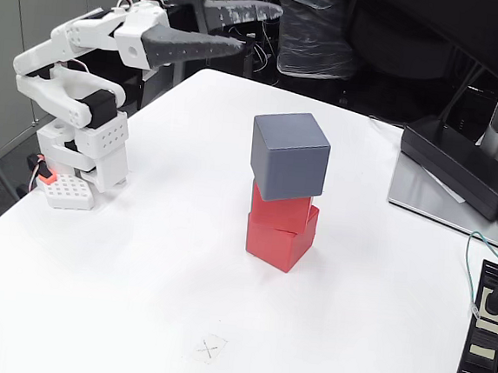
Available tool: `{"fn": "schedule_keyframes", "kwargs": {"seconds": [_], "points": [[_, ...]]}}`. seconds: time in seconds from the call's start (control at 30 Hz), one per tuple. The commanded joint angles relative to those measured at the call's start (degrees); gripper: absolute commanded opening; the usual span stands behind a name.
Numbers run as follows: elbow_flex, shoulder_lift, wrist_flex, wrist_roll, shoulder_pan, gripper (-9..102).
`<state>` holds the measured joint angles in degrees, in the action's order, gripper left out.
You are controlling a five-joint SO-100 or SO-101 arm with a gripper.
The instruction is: Stack the three blocks in an ordered color.
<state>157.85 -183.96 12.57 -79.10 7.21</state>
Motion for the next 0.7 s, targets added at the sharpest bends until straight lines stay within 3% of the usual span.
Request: {"fn": "schedule_keyframes", "kwargs": {"seconds": [0.0, 0.13, 0.4, 0.67], "points": [[-4.6, -0.5, 0.2, 13.4, 0.2, 30], [-6.1, -0.5, 0.4, 29.5, 0.9, 25], [-5.4, -0.4, 0.5, 53.4, 1.0, -1], [-2.6, -0.4, 8.1, 69.0, 1.1, 0]]}}
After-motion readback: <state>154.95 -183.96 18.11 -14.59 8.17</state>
